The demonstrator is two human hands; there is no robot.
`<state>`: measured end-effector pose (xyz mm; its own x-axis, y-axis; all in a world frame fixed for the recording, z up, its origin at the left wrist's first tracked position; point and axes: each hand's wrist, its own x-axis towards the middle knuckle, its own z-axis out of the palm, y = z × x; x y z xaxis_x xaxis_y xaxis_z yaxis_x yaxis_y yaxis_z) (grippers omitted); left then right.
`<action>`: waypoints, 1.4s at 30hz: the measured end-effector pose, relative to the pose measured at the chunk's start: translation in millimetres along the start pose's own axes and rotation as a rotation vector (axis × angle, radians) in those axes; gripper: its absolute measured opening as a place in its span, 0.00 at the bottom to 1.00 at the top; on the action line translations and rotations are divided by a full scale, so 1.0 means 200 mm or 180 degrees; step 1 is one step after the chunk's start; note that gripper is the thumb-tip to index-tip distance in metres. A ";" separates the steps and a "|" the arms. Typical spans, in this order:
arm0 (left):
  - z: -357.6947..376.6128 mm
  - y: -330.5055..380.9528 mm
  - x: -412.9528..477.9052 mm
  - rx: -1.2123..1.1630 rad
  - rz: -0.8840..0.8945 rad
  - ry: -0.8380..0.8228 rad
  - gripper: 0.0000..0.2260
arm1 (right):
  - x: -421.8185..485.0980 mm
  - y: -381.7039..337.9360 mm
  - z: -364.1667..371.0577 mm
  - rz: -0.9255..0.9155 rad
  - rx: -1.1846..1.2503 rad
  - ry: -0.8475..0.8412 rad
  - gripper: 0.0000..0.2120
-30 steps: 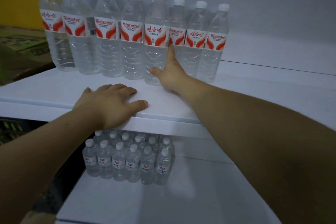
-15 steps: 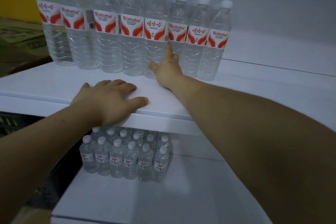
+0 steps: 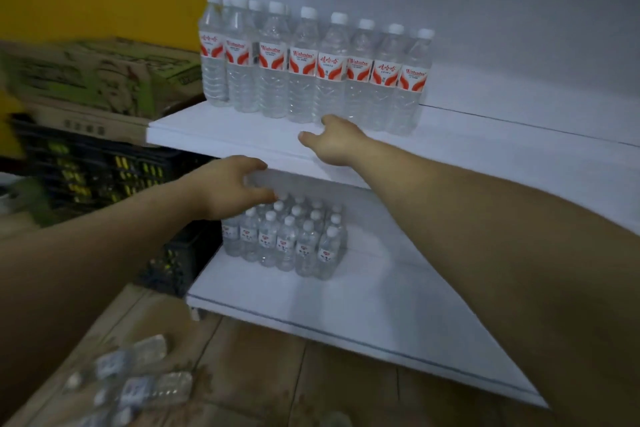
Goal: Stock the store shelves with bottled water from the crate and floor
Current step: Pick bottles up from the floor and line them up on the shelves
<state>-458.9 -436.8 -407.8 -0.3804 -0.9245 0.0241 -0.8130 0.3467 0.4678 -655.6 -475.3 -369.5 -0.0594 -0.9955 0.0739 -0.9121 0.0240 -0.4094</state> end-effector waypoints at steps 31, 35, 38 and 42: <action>0.60 -1.33 -2.22 -0.0831 -0.3483 -0.0163 0.32 | -1.15 -1.38 1.90 -0.1735 -0.0144 -0.2893 0.34; 0.86 -1.64 -2.33 -0.1236 -0.3777 -0.0477 0.34 | -1.20 -1.40 2.35 -0.1604 -0.0299 -0.3500 0.34; 1.08 -1.87 -2.36 -0.1474 -0.3971 -0.0672 0.35 | -1.23 -1.36 2.69 -0.1368 -0.0390 -0.3795 0.32; 1.39 -2.14 -2.37 -0.1514 -0.4159 -0.0691 0.32 | -1.24 -1.27 3.10 -0.0960 -0.0432 -0.3985 0.27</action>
<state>-53.8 -103.4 -864.1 0.4279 -0.4757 -0.7685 -0.4194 -0.8577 0.2974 -157.8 -290.7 -848.4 0.5050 -0.3699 -0.7798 -0.8610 -0.2793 -0.4251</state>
